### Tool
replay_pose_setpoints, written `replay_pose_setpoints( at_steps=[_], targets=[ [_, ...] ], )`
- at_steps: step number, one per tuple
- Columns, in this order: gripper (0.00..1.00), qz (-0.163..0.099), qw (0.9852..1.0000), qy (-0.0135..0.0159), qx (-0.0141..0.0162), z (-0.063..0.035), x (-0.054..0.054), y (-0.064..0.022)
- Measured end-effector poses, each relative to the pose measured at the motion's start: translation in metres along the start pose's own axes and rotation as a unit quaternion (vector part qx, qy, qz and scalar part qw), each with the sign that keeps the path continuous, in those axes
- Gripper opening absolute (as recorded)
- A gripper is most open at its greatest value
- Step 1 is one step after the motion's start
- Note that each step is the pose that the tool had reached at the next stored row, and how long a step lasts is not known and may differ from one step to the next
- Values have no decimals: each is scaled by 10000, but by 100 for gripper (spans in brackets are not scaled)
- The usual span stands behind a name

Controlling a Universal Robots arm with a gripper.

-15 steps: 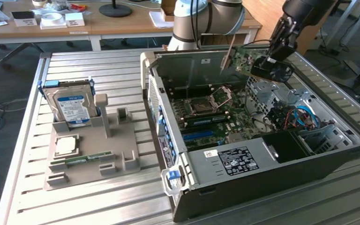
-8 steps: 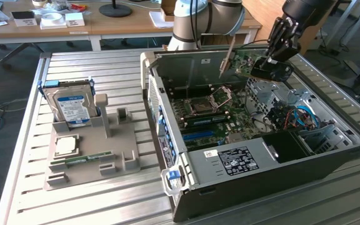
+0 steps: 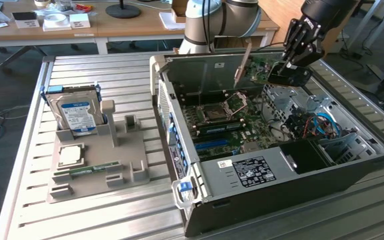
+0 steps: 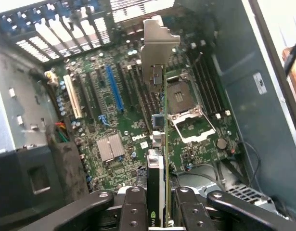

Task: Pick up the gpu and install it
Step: 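Insert the gpu into the slot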

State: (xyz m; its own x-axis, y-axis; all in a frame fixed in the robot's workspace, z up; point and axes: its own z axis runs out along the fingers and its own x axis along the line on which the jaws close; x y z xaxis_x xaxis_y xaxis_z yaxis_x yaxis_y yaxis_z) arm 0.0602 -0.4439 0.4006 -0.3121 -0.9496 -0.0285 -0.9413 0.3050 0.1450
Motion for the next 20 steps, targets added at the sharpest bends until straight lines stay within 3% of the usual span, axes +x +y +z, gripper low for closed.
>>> replay_pose_setpoints(
  at_steps=[16,20],
  targets=[
    [27,-37,10000,6,-1,0,0,0],
    [27,-196,9998,29,-6,1,0,0]
  ],
)
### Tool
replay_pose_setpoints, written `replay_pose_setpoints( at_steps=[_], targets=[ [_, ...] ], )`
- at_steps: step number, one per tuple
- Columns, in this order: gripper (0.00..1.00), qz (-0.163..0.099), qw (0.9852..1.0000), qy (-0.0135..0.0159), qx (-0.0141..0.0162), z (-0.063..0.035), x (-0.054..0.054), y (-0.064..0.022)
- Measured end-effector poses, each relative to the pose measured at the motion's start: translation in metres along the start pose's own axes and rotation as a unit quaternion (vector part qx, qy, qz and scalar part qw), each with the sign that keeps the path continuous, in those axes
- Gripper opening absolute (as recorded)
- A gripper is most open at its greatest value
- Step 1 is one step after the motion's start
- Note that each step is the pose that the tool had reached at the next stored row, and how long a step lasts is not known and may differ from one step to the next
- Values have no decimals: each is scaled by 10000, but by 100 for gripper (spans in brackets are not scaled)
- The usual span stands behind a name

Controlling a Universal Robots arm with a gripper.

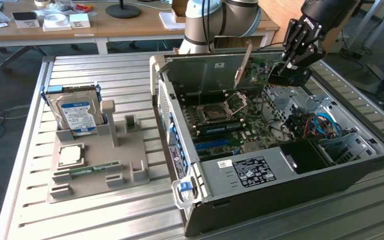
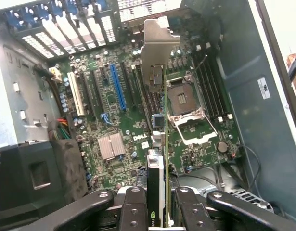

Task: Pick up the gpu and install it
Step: 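Insert the gpu into the slot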

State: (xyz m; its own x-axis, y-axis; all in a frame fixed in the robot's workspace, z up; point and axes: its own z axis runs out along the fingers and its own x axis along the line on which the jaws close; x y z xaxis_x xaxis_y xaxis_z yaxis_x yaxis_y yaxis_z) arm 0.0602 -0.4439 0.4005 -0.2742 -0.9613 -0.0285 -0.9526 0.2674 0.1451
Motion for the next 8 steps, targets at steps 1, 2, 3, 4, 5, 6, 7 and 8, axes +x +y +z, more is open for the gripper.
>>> replay_pose_setpoints(
  at_steps=[1,2,3,4,5,6,7,8],
  targets=[
    [27,-64,10000,10,-2,0,0,0],
    [27,-132,9999,20,-4,0,0,0],
    [27,-202,9998,30,-6,0,0,0],
    [27,-273,9996,41,-7,1,0,0],
    [27,-351,9994,51,-10,2,0,0],
    [27,-425,9991,63,-12,2,0,0],
    [27,-498,9987,73,-14,2,0,0],
    [27,-570,9983,84,-16,3,0,0]
  ],
)
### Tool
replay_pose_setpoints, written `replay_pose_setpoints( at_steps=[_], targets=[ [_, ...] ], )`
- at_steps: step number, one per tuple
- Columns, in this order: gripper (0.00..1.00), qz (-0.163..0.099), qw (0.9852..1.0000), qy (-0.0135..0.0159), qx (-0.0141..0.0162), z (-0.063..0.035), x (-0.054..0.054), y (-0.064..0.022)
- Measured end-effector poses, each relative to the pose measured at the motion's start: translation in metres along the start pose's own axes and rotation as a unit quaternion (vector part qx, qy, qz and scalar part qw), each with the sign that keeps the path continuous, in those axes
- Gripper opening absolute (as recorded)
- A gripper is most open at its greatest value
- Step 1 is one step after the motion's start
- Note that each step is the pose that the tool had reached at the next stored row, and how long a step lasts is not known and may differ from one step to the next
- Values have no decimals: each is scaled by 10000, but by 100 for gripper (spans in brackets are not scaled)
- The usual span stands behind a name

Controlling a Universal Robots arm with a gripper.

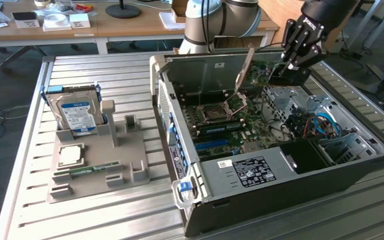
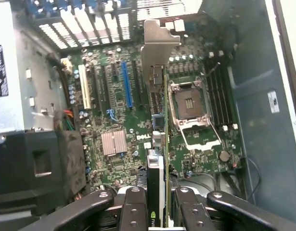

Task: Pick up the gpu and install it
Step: 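Insert the gpu into the slot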

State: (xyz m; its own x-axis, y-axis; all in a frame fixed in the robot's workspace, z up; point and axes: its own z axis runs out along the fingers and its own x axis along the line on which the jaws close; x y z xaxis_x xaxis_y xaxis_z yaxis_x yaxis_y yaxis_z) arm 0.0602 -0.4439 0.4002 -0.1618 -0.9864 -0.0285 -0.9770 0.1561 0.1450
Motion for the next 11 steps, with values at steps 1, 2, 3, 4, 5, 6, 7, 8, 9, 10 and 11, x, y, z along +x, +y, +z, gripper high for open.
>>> replay_pose_setpoints(
  at_steps=[1,2,3,4,5,6,7,8,9,10,11],
  targets=[
    [27,-69,10000,10,-2,0,0,0],
    [27,-138,9999,20,-4,1,0,0],
    [27,-207,9998,31,-6,1,0,0],
    [27,-283,9996,41,-8,1,0,0],
    [27,-356,9994,52,-10,2,0,0],
    [27,-433,9990,64,-12,2,0,0],
    [27,-510,9987,75,-15,3,0,0],
    [27,-583,9983,86,-17,3,0,0],
    [27,-637,9979,93,-18,4,0,-1],
    [27,-649,9978,95,-19,3,0,0],
    [27,-649,9978,96,-19,3,1,0]
  ],
)
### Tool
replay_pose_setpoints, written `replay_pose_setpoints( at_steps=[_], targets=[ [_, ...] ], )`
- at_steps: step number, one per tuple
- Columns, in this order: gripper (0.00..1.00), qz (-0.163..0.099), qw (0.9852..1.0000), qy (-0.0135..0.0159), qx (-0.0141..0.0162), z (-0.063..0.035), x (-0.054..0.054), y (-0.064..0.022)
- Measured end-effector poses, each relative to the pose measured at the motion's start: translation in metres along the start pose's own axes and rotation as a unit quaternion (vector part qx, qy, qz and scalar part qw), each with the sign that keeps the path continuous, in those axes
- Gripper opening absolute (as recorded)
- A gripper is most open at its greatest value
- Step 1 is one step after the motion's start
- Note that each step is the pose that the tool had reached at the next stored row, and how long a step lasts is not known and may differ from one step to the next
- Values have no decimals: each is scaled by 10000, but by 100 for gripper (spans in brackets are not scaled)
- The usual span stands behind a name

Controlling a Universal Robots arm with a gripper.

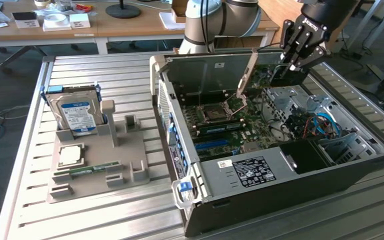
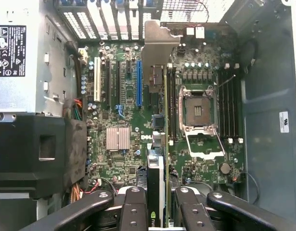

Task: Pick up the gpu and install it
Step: 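Insert the gpu into the slot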

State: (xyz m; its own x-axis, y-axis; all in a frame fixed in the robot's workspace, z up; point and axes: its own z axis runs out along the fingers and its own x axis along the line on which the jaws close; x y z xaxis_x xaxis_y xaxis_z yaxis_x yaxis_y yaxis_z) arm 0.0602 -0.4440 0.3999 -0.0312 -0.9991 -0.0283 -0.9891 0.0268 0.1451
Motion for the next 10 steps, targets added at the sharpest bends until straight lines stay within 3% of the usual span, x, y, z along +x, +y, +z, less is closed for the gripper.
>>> replay_pose_setpoints(
  at_steps=[5,10],
  targets=[
    [27,-2,10000,0,5,20,0,10],
    [27,-10,10000,-1,70,101,4,84]
  ],
)
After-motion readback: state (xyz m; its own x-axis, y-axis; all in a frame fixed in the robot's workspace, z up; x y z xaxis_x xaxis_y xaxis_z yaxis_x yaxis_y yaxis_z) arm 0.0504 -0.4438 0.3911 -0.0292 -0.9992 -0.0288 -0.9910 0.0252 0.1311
